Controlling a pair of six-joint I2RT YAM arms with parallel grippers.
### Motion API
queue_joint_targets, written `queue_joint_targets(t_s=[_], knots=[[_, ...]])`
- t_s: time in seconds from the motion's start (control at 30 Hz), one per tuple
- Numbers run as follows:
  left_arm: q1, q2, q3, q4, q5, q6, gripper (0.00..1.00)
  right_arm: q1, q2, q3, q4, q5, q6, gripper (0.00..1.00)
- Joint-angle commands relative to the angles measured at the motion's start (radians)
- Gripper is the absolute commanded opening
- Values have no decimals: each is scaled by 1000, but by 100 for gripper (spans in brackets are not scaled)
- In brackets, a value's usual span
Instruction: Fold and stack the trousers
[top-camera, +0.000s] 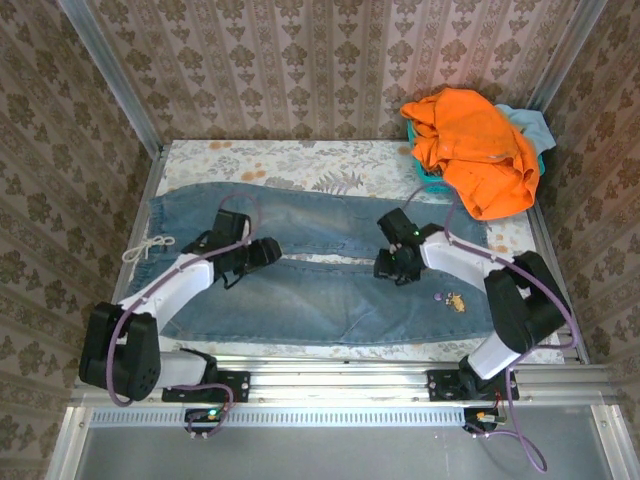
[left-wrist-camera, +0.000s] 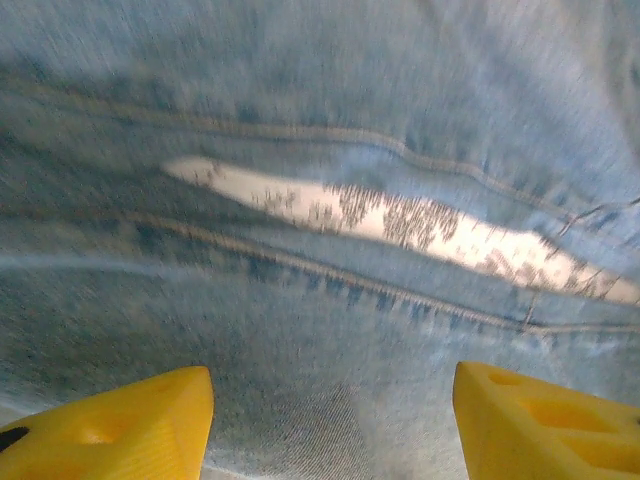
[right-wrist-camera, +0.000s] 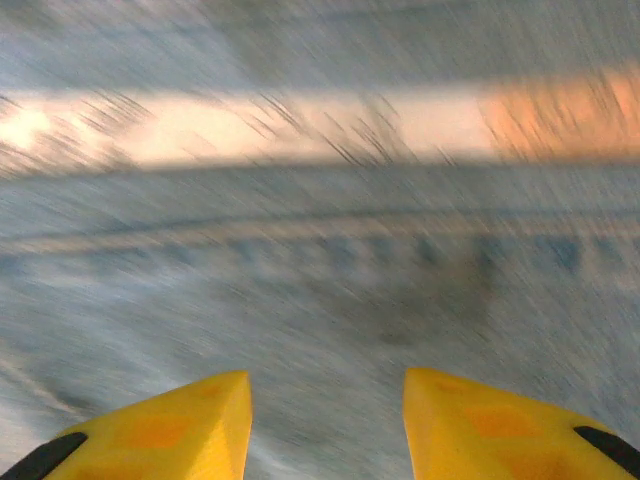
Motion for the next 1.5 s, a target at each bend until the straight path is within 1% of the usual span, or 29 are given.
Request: queue_joint_targets(t_s=[0.0, 0.07, 0.1, 0.17, 0.33, 0.37, 0.43, 0.5, 0.6, 0.7, 0.73, 0.77, 0.8, 0.9, 0.93, 0.97, 1.03, 1.07, 1.1, 1.17, 1.23, 1.27, 1.3, 1.33, 1.4, 1.47], knots=[[-19, 86, -32, 87, 2, -53, 64, -36, -13, -71, 12, 5, 32, 46], [-26, 151, -24, 129, -2, -65, 63, -76, 6, -82, 14, 3, 26, 45], [-27, 185, -18, 154, -5, -72, 63, -99, 18, -77, 44, 4, 23, 45], [-26, 240, 8, 179, -3, -81, 62, -135, 41, -53, 63, -23, 9, 44], [-26, 368, 102, 205, 19, -78, 61, -185, 146, 103, 24, -9, -18, 44], [-24, 387, 123, 200, 23, -72, 61, -198, 161, 137, -16, -3, -24, 44], [-21, 402, 160, 181, 35, -56, 61, -217, 171, 171, -28, -13, -34, 43], [-20, 380, 178, 151, 36, -42, 61, -220, 160, 186, -34, -18, -40, 44], [-20, 239, 173, 64, 0, -35, 62, -219, 121, 183, -40, -44, -46, 44], [-2, 16, 167, -108, -151, -25, 66, -204, 69, 168, -44, -61, -52, 44], [26, -57, 165, -180, -213, -35, 71, -195, 54, 163, -46, -67, -55, 44], [80, -130, 154, -243, -251, -49, 73, -185, 43, 161, -47, -71, -56, 44], [158, -185, 135, -272, -249, -50, 73, -175, 34, 159, -49, -76, -58, 44], [487, -329, 50, -327, -160, -79, 66, -136, 21, 160, -45, -101, -61, 44], [598, -362, 31, -343, -158, -79, 63, -125, 25, 166, -50, -107, -62, 44], [683, -381, 20, -377, -196, -85, 61, -115, 30, 173, -48, -115, -65, 44], [806, -395, 3, -419, -261, -69, 59, -104, 44, 192, -56, -133, -71, 44], [865, -394, -11, -423, -272, -61, 59, -99, 48, 202, -61, -141, -78, 44], [917, -387, -20, -423, -259, -52, 59, -95, 50, 210, -67, -142, -84, 44], [1006, -360, -51, -393, -250, -45, 61, -91, 49, 227, -82, -149, -98, 44], [1091, -303, -82, -340, -162, -47, 60, -92, 40, 233, -88, -151, -101, 44], [1116, -269, -89, -323, -148, -55, 59, -90, 34, 231, -86, -156, -101, 44], [1134, -241, -87, -309, -148, -52, 59, -88, 31, 229, -86, -161, -98, 44], [1140, -212, -80, -295, -188, -50, 59, -85, 28, 229, -86, -164, -96, 44], [1161, -157, -60, -286, -193, -58, 58, -74, 21, 227, -90, -165, -97, 45], [1171, -110, -32, -293, -230, -81, 58, -67, 14, 222, -96, -157, -97, 45]])
